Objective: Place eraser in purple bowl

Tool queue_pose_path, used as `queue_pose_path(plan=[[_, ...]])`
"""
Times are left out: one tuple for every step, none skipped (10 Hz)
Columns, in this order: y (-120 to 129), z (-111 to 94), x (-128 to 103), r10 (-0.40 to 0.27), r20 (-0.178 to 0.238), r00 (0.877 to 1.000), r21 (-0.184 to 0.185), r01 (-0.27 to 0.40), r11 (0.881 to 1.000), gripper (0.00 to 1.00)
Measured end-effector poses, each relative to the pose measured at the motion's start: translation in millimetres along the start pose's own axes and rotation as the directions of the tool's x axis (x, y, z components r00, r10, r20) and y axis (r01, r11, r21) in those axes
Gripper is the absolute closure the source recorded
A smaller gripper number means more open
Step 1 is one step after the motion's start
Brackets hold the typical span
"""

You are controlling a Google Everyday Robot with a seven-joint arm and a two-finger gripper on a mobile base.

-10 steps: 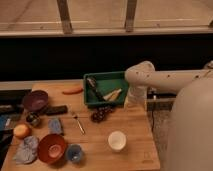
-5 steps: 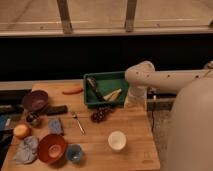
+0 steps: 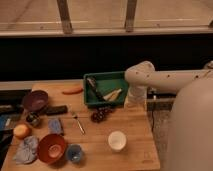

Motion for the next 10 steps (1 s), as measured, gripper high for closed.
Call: queue_pose_path(plan=[[3,0,-1,-0.027,0.006,1.000,0.009,0.027,1.000,0.38],[16,-1,-4,-0.079,0.015,0.997,0.014,0.079,0.997,0.38],[29,-2,-7,-0.111,0.017,0.994,0.015,0.110,0.994,0.38],[47,-3,-14,-0.151,0.023,0.988,0.022,0.151,0.988,0.38],[64,-5,-19,-0.185,0.029,0.982,0.025,0.185,0.982,0.38],[94,-9,-26,-0.249,0.043,0.968,0.033,0.247,0.968,0.38],[120,-14,-29,-0.301,0.055,0.952,0.036,0.299,0.953,0.38],[145,-20,-30,-0.356,0.070,0.932,0.040,0.354,0.934,0.38],[170,-27,-30,-0.413,0.087,0.906,0.049,0.410,0.911,0.38],[197,-34,-25,-0.477,0.104,0.873,0.059,0.473,0.879,0.38]])
